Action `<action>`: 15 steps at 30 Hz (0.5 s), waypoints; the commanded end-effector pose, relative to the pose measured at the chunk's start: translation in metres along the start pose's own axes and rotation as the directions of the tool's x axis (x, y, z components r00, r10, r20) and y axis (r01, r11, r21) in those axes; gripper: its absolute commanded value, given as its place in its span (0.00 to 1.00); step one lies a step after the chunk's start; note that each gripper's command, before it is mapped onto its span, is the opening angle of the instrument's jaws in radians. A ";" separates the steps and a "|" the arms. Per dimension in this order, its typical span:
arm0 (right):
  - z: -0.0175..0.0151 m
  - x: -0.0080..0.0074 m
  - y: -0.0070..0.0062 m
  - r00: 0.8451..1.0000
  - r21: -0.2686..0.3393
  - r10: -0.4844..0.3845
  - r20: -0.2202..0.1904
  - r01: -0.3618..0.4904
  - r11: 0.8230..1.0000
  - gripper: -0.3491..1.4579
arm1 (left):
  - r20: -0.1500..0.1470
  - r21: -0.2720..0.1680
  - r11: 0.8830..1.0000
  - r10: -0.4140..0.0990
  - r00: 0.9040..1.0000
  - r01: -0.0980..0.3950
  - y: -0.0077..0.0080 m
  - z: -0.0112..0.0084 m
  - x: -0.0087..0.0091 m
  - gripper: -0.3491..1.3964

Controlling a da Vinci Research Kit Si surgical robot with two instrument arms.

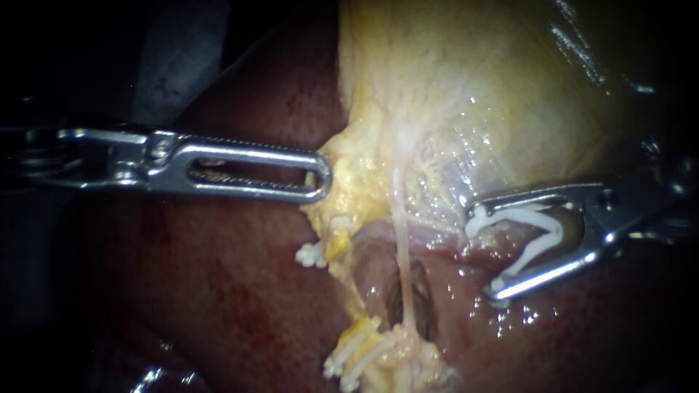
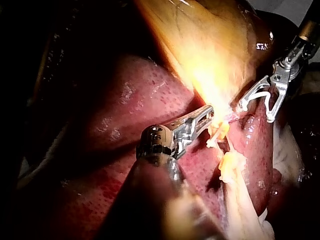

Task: Clipping first clip right tube

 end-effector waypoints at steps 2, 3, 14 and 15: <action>0.0009 -0.0006 -0.0002 1.000 0.007 0.009 0.004 -0.009 1.000 0.52 | 0.000 -0.001 1.000 0.000 1.000 0.000 0.0000 0.0000 0.0000 0.00; 0.0013 -0.0008 -0.0003 1.000 0.013 0.012 0.006 -0.012 1.000 0.52 | 0.000 -0.001 1.000 0.000 1.000 0.000 0.0000 0.0000 0.0000 0.00; 0.0059 -0.0044 -0.0006 0.998 0.051 0.053 0.030 -0.054 0.997 0.52 | 0.000 -0.001 1.000 0.000 1.000 0.000 -0.0001 -0.0001 0.0000 0.00; 0.0060 -0.0047 -0.0006 0.998 0.054 0.051 0.032 -0.053 0.997 0.52 | 0.001 -0.001 1.000 0.000 1.000 0.000 -0.0001 -0.0001 0.0001 0.00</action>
